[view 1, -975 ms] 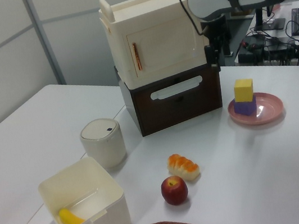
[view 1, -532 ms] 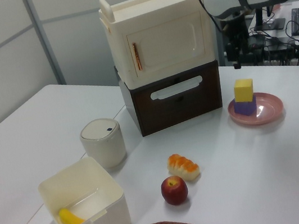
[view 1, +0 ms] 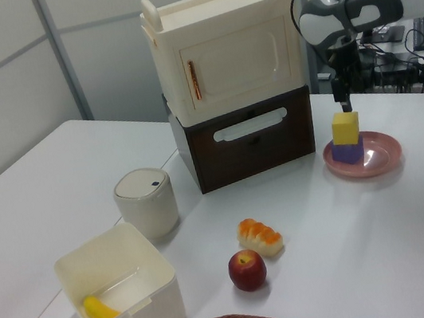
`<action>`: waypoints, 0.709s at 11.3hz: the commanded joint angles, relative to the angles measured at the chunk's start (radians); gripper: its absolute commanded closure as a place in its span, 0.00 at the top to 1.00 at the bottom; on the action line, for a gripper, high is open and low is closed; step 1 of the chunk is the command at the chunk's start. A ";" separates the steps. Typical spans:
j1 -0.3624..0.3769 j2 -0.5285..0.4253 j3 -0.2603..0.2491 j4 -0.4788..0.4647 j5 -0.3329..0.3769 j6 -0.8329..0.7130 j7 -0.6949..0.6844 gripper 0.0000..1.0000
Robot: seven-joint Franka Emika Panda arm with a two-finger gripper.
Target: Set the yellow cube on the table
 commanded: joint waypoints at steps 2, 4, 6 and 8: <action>0.004 0.041 0.001 -0.024 0.008 0.067 -0.016 1.00; 0.004 0.061 0.001 -0.034 0.008 0.102 -0.014 1.00; 0.002 0.062 0.001 -0.035 0.007 0.107 -0.017 1.00; 0.002 0.062 0.001 -0.038 0.008 0.107 -0.014 0.64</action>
